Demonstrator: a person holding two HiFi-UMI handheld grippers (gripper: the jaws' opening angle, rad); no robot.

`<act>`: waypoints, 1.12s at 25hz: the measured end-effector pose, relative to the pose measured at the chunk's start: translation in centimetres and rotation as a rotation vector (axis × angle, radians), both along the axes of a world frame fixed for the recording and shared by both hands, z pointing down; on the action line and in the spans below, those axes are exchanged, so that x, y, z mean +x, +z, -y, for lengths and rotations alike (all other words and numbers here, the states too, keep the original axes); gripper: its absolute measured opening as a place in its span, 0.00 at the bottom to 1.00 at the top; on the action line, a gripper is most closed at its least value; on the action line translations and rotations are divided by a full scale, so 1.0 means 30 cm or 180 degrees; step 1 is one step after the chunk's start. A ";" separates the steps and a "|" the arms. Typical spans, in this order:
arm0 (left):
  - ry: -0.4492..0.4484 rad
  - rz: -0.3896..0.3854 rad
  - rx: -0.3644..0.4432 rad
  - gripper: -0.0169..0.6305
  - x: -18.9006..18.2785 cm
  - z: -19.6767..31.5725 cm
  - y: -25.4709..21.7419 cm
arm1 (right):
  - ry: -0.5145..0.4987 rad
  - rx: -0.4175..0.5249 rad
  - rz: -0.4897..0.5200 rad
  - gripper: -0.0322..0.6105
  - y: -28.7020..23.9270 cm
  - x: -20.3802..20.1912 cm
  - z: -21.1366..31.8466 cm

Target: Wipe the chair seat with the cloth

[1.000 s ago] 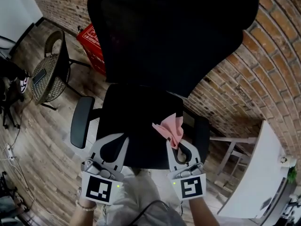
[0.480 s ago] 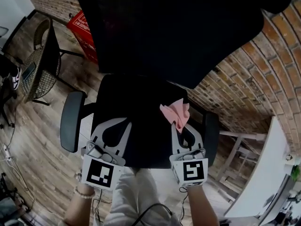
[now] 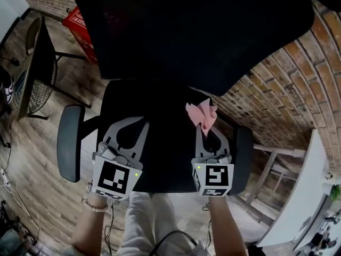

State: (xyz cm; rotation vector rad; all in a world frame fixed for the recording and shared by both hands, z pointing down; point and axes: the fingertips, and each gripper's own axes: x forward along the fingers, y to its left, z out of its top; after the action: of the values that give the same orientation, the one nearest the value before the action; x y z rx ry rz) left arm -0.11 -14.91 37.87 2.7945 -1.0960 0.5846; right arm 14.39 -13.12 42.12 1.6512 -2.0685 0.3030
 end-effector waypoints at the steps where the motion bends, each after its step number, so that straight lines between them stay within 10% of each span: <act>1: 0.0003 0.0006 -0.0028 0.05 0.007 0.009 0.025 | 0.0067 -0.0015 -0.0014 0.14 0.020 0.017 0.011; 28: -0.0013 0.0102 -0.0270 0.05 0.029 0.173 0.372 | 0.1214 -0.0536 -0.0810 0.14 0.409 0.268 0.174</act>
State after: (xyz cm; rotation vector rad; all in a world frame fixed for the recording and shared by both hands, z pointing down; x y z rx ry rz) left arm 0.75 -20.08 49.04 2.7194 -1.0563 0.6617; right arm 22.44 -18.34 54.39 1.8642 -1.4977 0.3593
